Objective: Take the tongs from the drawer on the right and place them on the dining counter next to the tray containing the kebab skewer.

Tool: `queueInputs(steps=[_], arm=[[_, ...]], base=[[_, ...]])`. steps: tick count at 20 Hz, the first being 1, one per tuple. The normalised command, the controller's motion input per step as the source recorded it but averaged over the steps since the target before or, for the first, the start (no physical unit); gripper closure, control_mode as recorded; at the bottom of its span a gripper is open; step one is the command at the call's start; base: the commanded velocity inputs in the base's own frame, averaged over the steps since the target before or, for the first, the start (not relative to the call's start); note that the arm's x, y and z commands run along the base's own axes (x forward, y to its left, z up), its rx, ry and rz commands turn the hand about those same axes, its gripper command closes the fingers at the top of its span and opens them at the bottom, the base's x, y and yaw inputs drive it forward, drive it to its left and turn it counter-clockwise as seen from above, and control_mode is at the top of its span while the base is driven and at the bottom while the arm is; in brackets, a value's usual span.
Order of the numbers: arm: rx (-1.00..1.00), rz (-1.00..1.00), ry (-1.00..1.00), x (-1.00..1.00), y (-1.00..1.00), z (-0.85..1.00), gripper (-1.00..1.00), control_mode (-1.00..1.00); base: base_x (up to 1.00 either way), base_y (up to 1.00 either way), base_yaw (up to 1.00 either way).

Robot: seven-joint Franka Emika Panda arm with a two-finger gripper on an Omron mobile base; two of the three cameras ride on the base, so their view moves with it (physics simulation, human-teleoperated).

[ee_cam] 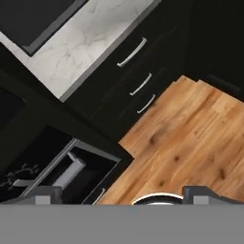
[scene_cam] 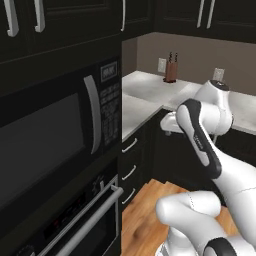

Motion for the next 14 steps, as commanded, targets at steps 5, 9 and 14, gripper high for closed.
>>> queueInputs(steps=[5,9,14], arm=[[0.14,0.2,-0.23,0.26,-0.23,-0.79,-1.0,-1.0],[0.16,0.09,-0.1,0.59,-0.04,-0.63,-1.0,-1.0],[0.25,0.07,0.0,0.52,-0.07,-0.38,-1.0,-1.0]], base=[[0.0,0.0,0.0],[0.0,0.0,0.0],[0.0,0.0,0.0]])
